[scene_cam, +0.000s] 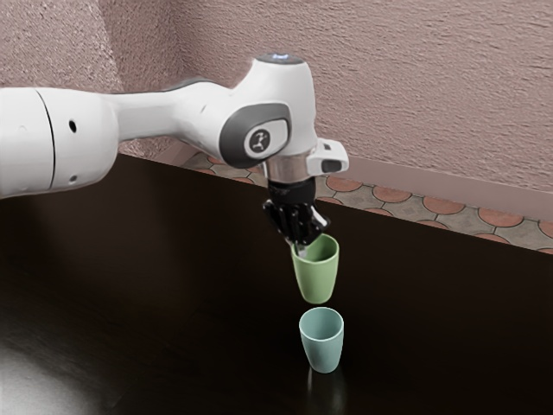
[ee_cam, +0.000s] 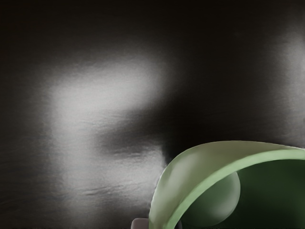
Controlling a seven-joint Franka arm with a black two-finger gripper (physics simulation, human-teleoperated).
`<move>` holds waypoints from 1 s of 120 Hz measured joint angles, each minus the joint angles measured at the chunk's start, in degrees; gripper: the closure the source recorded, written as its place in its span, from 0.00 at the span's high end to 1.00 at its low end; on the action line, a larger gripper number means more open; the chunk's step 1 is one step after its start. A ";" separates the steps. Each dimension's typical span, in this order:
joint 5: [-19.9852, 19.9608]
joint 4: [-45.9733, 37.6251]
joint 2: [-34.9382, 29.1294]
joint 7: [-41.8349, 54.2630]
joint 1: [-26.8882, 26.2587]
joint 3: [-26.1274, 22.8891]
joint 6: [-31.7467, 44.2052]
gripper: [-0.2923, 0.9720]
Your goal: Place the left cup onto the right cup
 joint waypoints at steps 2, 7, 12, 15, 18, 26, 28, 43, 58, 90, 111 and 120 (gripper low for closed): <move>0.00 0.00 0.00 0.00 -0.09 0.00 0.00 0.15; 0.00 -0.02 0.00 0.00 -0.27 0.00 0.00 0.15; 0.00 -0.06 0.00 -0.01 -0.52 0.00 -0.01 0.15; 0.01 -0.17 0.00 -0.01 -0.64 0.00 -0.01 0.15; 0.01 -0.28 0.00 -0.01 -0.74 0.00 -0.01 0.15; 0.01 -0.57 0.00 -0.02 -0.98 0.00 -0.01 0.15; 0.01 -0.60 0.00 -0.02 -1.05 0.00 -0.01 0.15; 0.01 -0.88 0.00 -0.02 -1.46 0.00 -0.01 0.15; -0.01 -1.47 -0.04 -0.03 -1.72 0.00 0.08 0.15; -0.07 -3.23 -0.87 -0.06 -2.06 0.00 0.71 0.15; -0.07 -4.00 -1.13 -0.11 -2.00 -0.08 0.94 0.15; -0.07 -4.14 -1.14 -0.13 -2.02 -0.09 1.00 0.15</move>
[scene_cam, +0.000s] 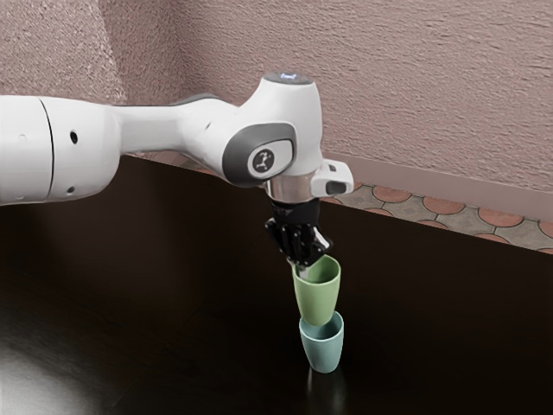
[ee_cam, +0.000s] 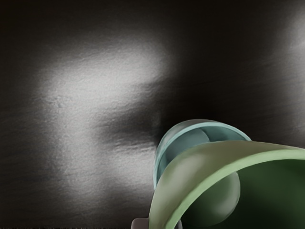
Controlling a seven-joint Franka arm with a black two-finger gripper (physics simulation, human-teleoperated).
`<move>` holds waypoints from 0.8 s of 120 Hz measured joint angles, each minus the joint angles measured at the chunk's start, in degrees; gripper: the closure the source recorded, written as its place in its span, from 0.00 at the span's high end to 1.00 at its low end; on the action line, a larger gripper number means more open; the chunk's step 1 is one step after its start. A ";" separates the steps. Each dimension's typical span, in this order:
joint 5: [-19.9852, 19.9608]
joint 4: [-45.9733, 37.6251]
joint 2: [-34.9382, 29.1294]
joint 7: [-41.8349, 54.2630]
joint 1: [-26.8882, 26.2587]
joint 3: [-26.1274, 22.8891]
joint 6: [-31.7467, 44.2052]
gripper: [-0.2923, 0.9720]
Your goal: Place the left cup onto the right cup
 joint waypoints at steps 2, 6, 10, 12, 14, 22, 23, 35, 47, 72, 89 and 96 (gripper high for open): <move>0.00 -0.09 0.00 0.00 -0.01 0.00 0.01 0.15; 0.00 -0.23 0.00 -0.01 -0.03 0.00 0.03 0.15; 0.00 -0.32 0.00 -0.02 -0.04 0.00 0.04 0.15; 0.00 -0.35 0.00 -0.02 -0.04 0.00 0.05 0.15; 0.00 -0.37 0.00 -0.02 -0.04 0.00 0.06 0.15; 0.00 -0.41 0.08 -0.04 -0.04 0.00 0.08 0.15; 0.00 -0.42 0.09 -0.04 -0.04 0.00 0.08 0.15; -0.02 -0.43 0.28 -0.06 -0.04 0.00 0.10 0.15; -0.06 -0.43 0.47 -0.08 -0.07 -0.10 0.13 0.15; -0.12 -0.29 0.73 -0.12 -0.35 -0.26 0.19 0.15; -0.20 -0.16 0.89 -0.22 -0.47 -0.29 0.20 0.15; -0.19 -0.11 0.98 -0.27 -0.48 -0.33 0.21 0.15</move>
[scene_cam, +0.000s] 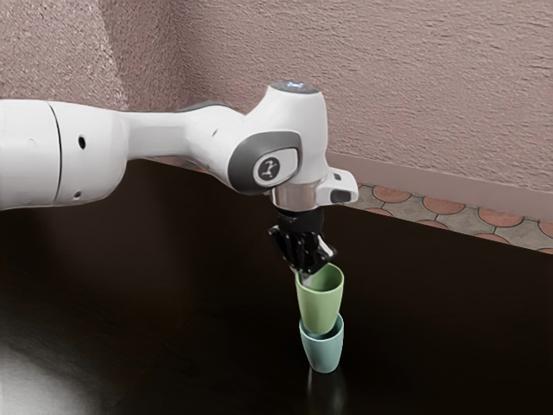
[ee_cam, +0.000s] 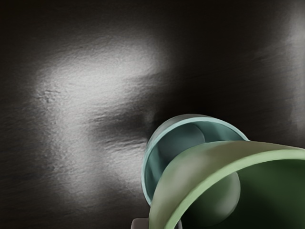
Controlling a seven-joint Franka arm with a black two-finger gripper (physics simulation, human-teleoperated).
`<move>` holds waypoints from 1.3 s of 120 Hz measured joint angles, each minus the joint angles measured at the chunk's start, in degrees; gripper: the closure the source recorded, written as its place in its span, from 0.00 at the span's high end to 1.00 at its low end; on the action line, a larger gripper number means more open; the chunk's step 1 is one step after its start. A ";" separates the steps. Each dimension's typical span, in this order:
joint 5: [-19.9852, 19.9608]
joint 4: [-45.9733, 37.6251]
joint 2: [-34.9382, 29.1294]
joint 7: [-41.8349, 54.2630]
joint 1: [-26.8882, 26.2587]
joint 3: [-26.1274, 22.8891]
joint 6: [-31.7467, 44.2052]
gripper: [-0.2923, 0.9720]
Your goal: Place the left cup onto the right cup
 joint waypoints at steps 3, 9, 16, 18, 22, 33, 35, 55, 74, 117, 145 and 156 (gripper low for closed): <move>0.00 0.01 0.03 -0.02 0.00 -0.01 0.00 0.15; 0.01 0.02 0.13 -0.07 0.00 -0.02 0.00 0.15; 0.01 0.03 0.25 -0.11 0.00 -0.02 0.01 0.15; 0.01 0.00 0.27 -0.13 0.00 -0.02 0.01 0.15; 0.01 -0.03 0.32 -0.15 0.01 -0.02 0.01 0.15; 0.02 -0.05 0.48 -0.20 0.06 -0.02 0.14 0.15; 0.03 -0.05 0.53 -0.21 0.07 -0.02 0.28 0.15; 0.09 -0.14 1.13 -0.21 0.09 -0.02 1.61 0.15; 0.11 -0.12 1.23 -0.24 0.09 -0.02 2.22 0.15; 0.14 -0.15 2.11 -0.39 0.08 -0.01 2.65 0.15; 0.07 -0.14 2.59 -0.46 0.15 -0.01 2.74 0.15; 0.06 -0.14 2.57 -0.49 0.17 -0.01 2.75 0.15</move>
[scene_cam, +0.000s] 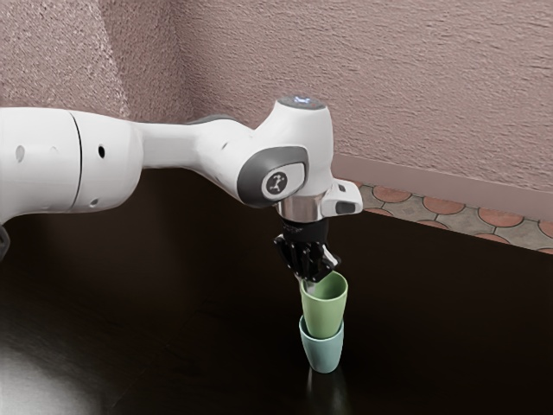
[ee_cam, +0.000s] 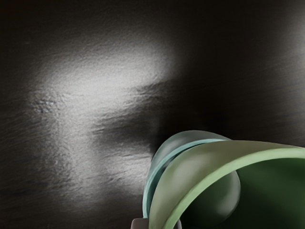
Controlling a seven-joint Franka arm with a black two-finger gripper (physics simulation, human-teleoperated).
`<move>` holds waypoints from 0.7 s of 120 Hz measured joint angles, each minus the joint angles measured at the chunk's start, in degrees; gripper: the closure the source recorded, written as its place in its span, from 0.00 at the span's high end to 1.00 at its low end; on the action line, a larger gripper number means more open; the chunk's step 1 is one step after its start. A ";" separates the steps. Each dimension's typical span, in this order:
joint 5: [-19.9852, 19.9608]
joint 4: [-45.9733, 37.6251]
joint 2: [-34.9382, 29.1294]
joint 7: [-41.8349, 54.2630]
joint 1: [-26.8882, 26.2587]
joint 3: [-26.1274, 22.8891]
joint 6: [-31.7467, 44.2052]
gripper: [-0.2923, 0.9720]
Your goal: Place the left cup onto the right cup
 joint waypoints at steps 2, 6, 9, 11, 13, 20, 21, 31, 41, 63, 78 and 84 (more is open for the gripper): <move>0.00 0.00 0.01 0.00 0.00 0.00 0.01 0.15; 0.00 0.00 0.03 0.00 0.02 0.00 0.02 0.15; 0.00 -0.03 0.03 0.01 0.05 0.00 0.03 0.15; 0.00 -0.05 0.02 0.01 0.07 0.00 0.03 0.15; 0.00 -0.06 0.01 0.02 0.10 0.00 0.04 0.15; -0.01 -0.12 0.03 0.03 0.17 0.00 0.05 0.15; -0.01 -0.13 0.05 0.03 0.19 0.00 0.05 0.15; -0.01 -0.17 0.21 0.03 0.27 0.03 0.04 0.15; -0.06 -0.18 0.33 0.04 0.34 0.02 0.04 0.16; -0.29 -0.18 0.41 0.17 0.35 0.01 0.01 0.19; -0.38 -0.18 0.45 0.24 0.29 0.00 0.04 0.21; -0.42 -0.18 0.47 0.26 0.28 0.00 0.04 0.23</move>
